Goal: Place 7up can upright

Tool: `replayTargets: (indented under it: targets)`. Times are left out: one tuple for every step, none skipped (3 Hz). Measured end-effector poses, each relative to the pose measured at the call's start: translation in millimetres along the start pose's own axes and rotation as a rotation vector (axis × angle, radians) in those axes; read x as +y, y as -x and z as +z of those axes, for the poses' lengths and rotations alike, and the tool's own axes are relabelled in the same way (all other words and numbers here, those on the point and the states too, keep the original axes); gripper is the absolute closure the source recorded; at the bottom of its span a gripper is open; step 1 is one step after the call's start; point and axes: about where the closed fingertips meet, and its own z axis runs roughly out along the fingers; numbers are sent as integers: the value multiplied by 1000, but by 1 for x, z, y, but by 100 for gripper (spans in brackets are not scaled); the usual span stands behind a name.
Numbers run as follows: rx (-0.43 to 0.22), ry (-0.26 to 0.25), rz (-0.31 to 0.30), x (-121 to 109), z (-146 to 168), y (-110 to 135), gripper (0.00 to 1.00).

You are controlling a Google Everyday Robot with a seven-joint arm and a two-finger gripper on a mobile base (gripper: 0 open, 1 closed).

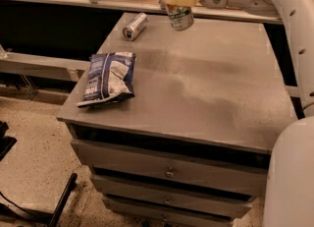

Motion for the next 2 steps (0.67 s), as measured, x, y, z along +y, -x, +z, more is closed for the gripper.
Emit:
replayTargets:
  targets:
    - [-44, 78, -34, 12, -10, 8, 100]
    - [-39, 102, -43, 17, -25, 5, 100]
